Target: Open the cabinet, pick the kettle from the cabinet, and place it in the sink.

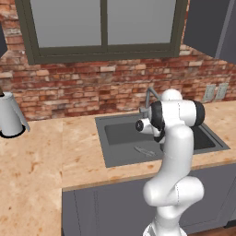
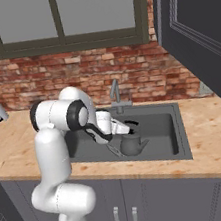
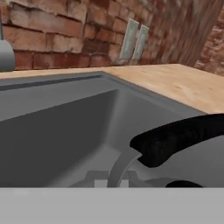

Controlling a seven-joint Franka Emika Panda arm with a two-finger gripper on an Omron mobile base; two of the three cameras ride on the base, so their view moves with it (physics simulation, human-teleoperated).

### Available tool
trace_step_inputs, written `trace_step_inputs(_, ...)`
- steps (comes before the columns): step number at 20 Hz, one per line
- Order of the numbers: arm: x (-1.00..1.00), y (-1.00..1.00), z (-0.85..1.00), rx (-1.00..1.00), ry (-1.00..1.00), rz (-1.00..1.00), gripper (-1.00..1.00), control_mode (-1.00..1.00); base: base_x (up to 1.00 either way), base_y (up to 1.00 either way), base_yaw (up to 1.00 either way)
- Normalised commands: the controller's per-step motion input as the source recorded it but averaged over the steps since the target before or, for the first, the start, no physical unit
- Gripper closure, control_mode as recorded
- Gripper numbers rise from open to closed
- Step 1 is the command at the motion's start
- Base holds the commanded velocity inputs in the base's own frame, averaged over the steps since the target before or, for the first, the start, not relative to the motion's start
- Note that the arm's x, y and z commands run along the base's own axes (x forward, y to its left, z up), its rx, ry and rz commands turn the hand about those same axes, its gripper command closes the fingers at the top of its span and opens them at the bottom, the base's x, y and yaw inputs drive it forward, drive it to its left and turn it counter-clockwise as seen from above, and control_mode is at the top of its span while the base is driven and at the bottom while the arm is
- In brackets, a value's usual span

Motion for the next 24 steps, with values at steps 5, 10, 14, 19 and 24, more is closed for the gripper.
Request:
trace_step_inputs(5,0.0,-0.14,-0.25,0.1,0.0,0.04,1.0,-1.0,0.0,0.0,0.0)
trace_step_inputs(10,0.0,-0.15,-0.23,0.13,0.0,0.06,1.0,-1.0,0.0,0.0,0.0)
trace_step_inputs(14,0.0,-0.12,-0.28,0.14,0.0,0.07,1.0,-1.0,0.0,0.0,0.0)
trace_step_inputs(19,0.0,-0.03,-0.28,0.12,-0.01,0.08,1.0,-1.0,0.0,0.0,0.0)
trace_step_inputs(24,0.01,0.0,-0.25,0.08,-0.09,0.1,1.0,-1.0,0.0,0.0,0.0)
